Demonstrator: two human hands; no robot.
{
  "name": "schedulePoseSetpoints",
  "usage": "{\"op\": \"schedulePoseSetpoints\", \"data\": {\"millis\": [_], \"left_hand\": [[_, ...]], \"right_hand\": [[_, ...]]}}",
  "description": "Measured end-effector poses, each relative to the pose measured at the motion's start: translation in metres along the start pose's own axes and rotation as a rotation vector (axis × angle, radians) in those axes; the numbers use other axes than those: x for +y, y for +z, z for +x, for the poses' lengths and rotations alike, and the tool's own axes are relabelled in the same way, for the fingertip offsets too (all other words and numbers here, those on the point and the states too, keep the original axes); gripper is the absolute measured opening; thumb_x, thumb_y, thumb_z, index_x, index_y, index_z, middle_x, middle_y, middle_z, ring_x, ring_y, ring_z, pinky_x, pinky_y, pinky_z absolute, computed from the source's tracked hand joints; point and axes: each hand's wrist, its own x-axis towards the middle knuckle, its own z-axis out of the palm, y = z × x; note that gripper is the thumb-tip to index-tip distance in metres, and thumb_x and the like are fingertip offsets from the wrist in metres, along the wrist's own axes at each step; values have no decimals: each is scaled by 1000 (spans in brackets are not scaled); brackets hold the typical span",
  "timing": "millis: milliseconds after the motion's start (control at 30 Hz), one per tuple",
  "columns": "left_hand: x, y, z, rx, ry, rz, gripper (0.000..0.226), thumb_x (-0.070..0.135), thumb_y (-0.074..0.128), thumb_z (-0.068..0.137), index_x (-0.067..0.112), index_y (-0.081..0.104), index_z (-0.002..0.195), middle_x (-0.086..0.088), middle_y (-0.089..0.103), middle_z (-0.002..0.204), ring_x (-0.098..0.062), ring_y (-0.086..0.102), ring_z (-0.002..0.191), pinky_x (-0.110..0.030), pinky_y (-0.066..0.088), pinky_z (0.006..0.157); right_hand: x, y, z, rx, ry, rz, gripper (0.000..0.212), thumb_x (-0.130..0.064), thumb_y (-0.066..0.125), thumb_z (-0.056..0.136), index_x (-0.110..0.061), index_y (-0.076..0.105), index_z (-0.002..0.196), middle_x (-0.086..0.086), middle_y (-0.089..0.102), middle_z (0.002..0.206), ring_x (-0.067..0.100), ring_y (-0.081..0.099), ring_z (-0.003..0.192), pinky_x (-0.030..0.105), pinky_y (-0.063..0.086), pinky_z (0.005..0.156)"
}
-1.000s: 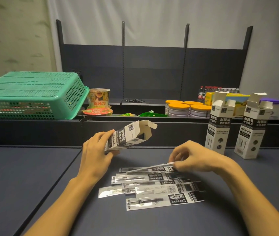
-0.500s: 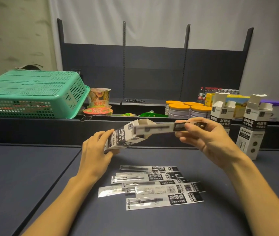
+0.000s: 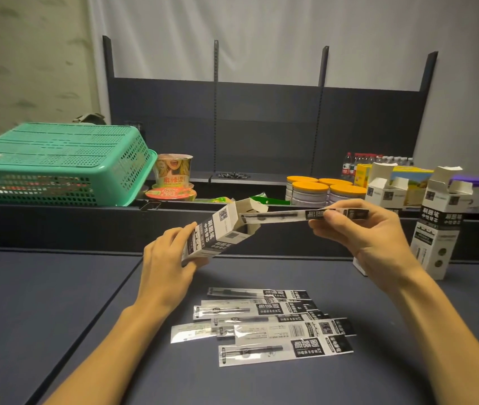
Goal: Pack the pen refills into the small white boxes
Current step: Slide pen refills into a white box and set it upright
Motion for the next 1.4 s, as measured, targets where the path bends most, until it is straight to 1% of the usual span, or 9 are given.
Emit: {"op": "schedulePoseSetpoints", "data": {"millis": [133,267,733,900,1000,1100,1200,1333,1400], "left_hand": [[1,0,-1,-16,18,0,67,26,79,76,18,51,136,-2,57,121,-21,52,109,-31,30,93],[2,3,-2,-36,41,7,67,22,80,75,18,51,135,-4,57,122,-24,52,108,-31,30,92],[4,3,-2,-55,67,-13,67,22,81,73,17,53,134,-4,58,121,-24,53,108,-32,33,91],[6,4,-2,-72,104,-42,67,23,81,73,17,53,134,-3,58,122,-23,54,108,-35,36,92],[7,5,-2,-101,143,-53,69,24,81,73,19,51,135,-2,57,124,-23,54,110,-37,37,93],[7,5,-3,-113,154,-41,70,24,81,73,20,50,136,-3,57,125,-24,53,111,-36,36,93],[5,4,-2,-69,114,-18,67,23,81,74,18,52,134,-3,58,123,-24,54,109,-36,37,92],[1,1,0,3,7,12,66,20,82,73,17,54,133,-4,58,119,-24,53,108,-36,34,93],[0,0,0,15,-21,28,66,19,82,72,16,54,132,-5,58,118,-25,53,107,-36,33,93]], "right_hand": [[7,6,-1,-32,-126,-158,12,-5,66,82,-2,70,94,13,74,89,28,73,86,31,59,77],[19,20,-3,-53,-211,-276,17,8,60,88,1,70,99,13,73,93,22,73,83,30,60,77],[44,38,-9,-83,-504,-615,16,-6,63,85,-12,70,97,0,66,107,9,66,89,21,57,74],[56,38,-9,-162,-408,-745,18,-10,64,89,-18,72,102,2,42,137,5,47,116,12,46,89],[61,40,-10,-314,-253,-823,32,-29,49,88,-30,70,112,-6,20,154,2,25,134,21,23,108],[60,42,-12,-398,-165,-823,37,-32,46,85,-40,64,116,-13,7,158,3,12,143,27,17,112],[52,41,-11,-334,-242,-785,38,-27,52,82,-39,60,117,-10,20,152,-16,28,124,16,33,103],[44,36,-7,-209,-351,-707,25,-13,58,80,-25,71,98,-2,59,110,8,60,91,14,50,74],[41,29,-5,-313,-191,-785,17,-11,63,83,-23,71,92,-2,66,90,10,60,78,14,47,66]]}}
